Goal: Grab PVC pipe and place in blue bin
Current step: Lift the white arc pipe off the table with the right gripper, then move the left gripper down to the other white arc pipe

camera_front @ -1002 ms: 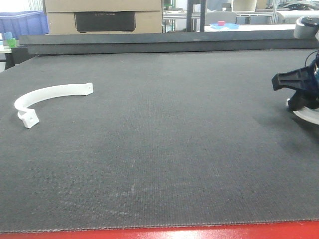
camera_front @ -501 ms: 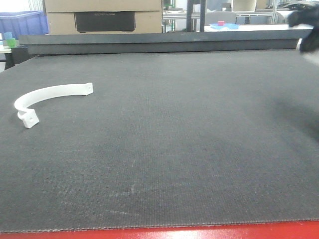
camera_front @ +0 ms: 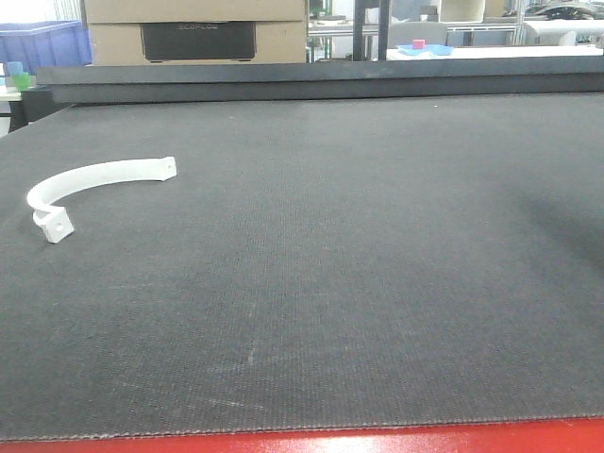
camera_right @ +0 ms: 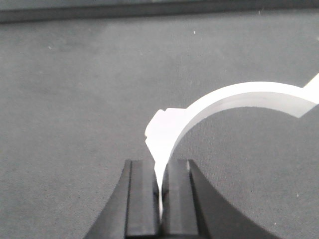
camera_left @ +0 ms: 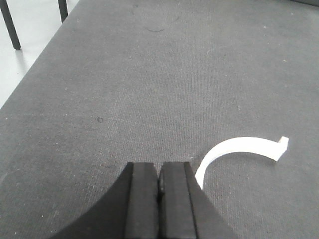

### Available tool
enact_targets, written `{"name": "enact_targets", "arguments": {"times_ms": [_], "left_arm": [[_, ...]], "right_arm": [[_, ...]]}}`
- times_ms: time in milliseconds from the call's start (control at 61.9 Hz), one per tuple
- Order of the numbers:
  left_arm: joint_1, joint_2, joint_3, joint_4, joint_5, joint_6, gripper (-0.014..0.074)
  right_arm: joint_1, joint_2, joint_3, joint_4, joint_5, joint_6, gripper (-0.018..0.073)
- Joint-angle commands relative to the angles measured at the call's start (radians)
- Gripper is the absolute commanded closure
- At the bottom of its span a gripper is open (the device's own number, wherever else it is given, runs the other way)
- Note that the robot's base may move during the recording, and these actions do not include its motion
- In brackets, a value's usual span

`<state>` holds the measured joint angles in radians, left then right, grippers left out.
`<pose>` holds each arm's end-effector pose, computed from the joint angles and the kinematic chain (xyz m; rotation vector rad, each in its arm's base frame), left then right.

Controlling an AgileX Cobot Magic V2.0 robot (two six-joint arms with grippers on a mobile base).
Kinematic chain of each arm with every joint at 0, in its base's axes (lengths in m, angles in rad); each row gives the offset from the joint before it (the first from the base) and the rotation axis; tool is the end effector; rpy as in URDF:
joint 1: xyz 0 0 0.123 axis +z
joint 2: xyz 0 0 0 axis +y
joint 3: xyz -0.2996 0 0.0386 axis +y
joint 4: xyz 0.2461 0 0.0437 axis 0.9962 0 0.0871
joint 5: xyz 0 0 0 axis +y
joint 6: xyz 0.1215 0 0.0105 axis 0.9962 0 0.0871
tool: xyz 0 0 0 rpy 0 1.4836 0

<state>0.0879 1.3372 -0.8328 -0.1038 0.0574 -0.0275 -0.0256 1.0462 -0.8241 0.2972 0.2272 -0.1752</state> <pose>0.3121 0.0268 0.2869 -0.2198 2.0334 -0.0331 0.2473 0.0017 0.3479 0.0907 1.9223 0.1233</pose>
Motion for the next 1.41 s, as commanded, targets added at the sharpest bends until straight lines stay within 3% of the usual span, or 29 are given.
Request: {"name": "enact_targets", "arguments": {"times_ms": [0,97,453,679,937,1131,1212,1390], "left_arm": [[-0.002,0.013,-0.007,0.001,-0.065,-0.001,0.0707],[-0.002,0.027,-0.007,0.001,-0.115,-0.001,0.0707],[-0.014,0.081,-0.007,0.004,-0.104,-0.001,0.0707],[-0.063,0.094,-0.014,0.092,-0.224,-0.001,0.0707],[-0.065,0.162,-0.098,0.084,-0.179,-0.001,0.0707],[-0.065,0.243,-0.214,0.071,-0.073,-0.001,0.0701],[-0.065,0.275,-0.251,0.062,-0.032,-0.001,0.0648],[-0.082,0.335,-0.284,0.021,-0.011,-0.001,0.0385]], "right_arm": [[0.000,-0.035,-0.005,-0.003,0.008,-0.009,0.0728],[0.000,-0.063,-0.005,-0.003,0.029,-0.009,0.0728],[0.000,-0.083,-0.005,-0.003,0.061,-0.009,0.0728],[0.000,-0.083,-0.005,0.030,0.060,-0.009,0.0728],[0.000,-0.084,-0.005,0.030,0.084,-0.009,0.0728],[0.000,-0.084,-0.005,0.030,0.105,-0.009,0.0728],[0.000,-0.084,-0.005,0.030,0.100,-0.009,0.0728],[0.000,-0.086,-0.005,0.030,0.098,-0.009,0.0728]]}}
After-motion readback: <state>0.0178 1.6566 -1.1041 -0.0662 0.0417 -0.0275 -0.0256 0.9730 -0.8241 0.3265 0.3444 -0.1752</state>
